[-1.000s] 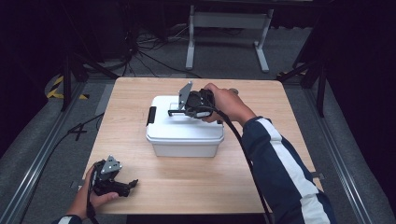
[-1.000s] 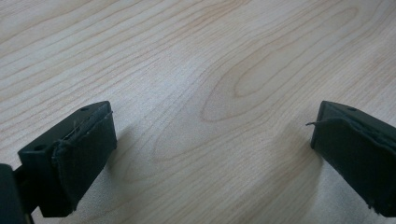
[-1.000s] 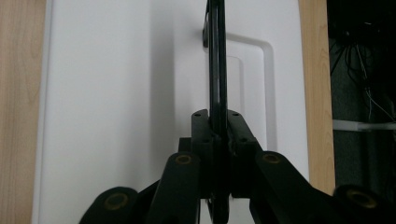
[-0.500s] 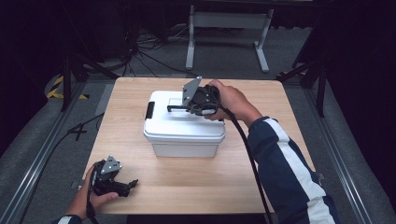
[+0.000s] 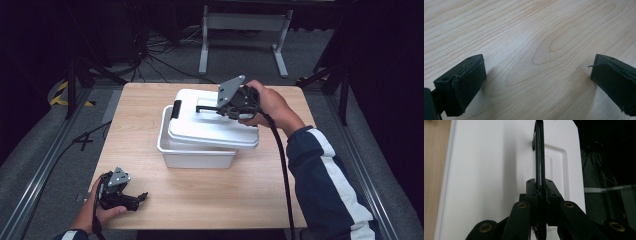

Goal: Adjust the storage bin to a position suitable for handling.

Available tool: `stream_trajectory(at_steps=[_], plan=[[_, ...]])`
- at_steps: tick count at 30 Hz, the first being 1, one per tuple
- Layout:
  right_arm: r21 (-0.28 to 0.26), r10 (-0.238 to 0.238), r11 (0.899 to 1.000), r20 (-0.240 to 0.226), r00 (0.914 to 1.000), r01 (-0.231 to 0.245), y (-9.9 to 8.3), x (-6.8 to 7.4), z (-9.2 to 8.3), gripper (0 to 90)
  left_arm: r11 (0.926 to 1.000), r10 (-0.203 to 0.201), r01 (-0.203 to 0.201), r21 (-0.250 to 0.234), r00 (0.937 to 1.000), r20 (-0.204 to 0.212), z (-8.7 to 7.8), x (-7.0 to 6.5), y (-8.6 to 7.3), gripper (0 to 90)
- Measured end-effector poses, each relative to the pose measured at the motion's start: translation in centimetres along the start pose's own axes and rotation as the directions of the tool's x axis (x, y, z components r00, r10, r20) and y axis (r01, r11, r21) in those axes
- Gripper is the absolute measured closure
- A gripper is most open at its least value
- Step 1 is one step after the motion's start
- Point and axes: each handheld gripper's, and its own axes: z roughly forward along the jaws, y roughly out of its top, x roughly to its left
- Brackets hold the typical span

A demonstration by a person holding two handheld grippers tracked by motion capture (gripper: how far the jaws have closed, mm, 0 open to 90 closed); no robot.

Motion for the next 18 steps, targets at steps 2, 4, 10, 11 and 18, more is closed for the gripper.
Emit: stream_trajectory(at_steps=[2, 4, 10, 11, 18], plan=[[0.001, 0.012, 1.0, 0.009, 0.9999, -0.012, -0.7, -0.1, -0.7, 84.6, 1.0, 0.0, 0.0, 0.0, 1.0, 0.0, 0.0, 0.0, 0.0, 0.6], [-0.002, 0.018, 1.0, 0.012, 0.9998, -0.018, -1.0, -0.2, -1.0, 84.6, 1.0, 0.001, -0.001, 0.003, 1.0, 0.002, 0.0, 0.0, 0.0, 0.6], [0.007, 0.046, 0.999, 0.046, 0.9979, -0.046, -3.5, -0.5, -2.8, 84.6, 1.0, 0.004, -0.004, 0.003, 1.0, 0.001, 0.0, 0.0, 0.0, 0.6], [0.006, 0.053, 0.999, 0.05, 0.9973, -0.053, -3.9, -0.6, -3.1, 84.5, 0.9999, 0.011, -0.011, 0.0, 0.9999, -0.002, 0.0, 0.1, 0.0, 0.6], [0.008, 0.099, 0.995, 0.073, 0.9924, -0.1, -6.5, -0.8, -4.6, 84.5, 1.0, 0.003, -0.003, -0.001, 1.0, 0.001, 0.0, 0.0, 0.0, 0.6]])
